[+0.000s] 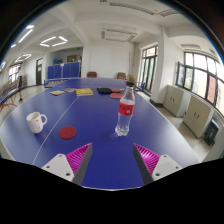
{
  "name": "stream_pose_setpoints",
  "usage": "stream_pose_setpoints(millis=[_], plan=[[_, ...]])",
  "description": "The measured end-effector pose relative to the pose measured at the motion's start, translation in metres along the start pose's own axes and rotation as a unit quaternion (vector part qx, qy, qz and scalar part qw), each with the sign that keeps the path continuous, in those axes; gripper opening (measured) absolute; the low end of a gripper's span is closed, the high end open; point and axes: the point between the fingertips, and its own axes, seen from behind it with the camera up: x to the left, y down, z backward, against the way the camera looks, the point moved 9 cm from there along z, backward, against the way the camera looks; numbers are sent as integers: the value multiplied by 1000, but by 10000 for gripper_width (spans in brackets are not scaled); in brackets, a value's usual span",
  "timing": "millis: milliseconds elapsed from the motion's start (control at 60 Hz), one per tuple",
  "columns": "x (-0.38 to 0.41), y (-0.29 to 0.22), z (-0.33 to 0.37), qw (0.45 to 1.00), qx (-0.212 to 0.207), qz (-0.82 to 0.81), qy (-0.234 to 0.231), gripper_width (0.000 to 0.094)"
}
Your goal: Pour water
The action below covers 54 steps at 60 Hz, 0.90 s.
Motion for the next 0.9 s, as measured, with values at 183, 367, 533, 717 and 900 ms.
stream_pose_setpoints(millis=[183, 367, 533, 717, 900], plan=[[-53, -46, -131, 999, -50, -3, -1, 843], [-60, -78, -211, 996, -89, -14, -6, 780], [-53, -84, -233, 993, -115, -22, -2, 491], [-54, -86, -224, 993, -113, -35, 28, 353], [-50, -109, -180, 988, -120, 12, 97, 355]])
